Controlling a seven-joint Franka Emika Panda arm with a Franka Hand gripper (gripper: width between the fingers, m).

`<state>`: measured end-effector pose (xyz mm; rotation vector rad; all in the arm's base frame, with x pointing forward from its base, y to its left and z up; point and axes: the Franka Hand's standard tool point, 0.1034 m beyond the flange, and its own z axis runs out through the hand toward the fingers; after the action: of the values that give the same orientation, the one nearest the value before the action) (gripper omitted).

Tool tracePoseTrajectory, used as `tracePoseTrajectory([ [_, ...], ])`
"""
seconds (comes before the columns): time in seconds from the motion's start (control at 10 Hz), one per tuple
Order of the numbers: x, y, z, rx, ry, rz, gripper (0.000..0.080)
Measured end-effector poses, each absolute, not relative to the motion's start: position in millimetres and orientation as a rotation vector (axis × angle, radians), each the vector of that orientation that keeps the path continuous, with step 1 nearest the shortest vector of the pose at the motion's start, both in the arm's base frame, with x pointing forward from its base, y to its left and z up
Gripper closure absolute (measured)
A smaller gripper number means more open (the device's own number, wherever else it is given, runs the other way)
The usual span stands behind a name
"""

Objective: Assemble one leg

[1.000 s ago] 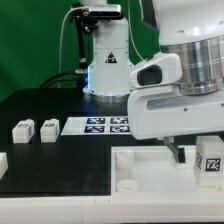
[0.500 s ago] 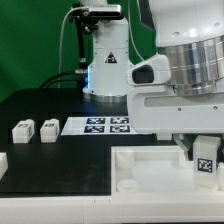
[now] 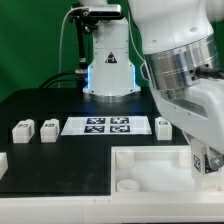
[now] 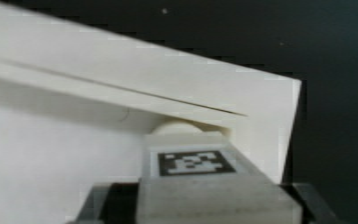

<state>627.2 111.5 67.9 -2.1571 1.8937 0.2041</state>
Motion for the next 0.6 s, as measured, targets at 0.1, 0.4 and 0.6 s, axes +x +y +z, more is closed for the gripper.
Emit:
tracePoseTrajectory([
  [0.1, 627.4, 111.9, 68.2, -2.111, 1.944, 0.215, 0.0502],
  [0.4, 627.0, 112.1, 67.3, -2.151, 1.896, 0.208, 0.0426],
  [0.6, 622.3, 114.2, 68.5, -2.472, 1.530, 0.191, 0.0290],
])
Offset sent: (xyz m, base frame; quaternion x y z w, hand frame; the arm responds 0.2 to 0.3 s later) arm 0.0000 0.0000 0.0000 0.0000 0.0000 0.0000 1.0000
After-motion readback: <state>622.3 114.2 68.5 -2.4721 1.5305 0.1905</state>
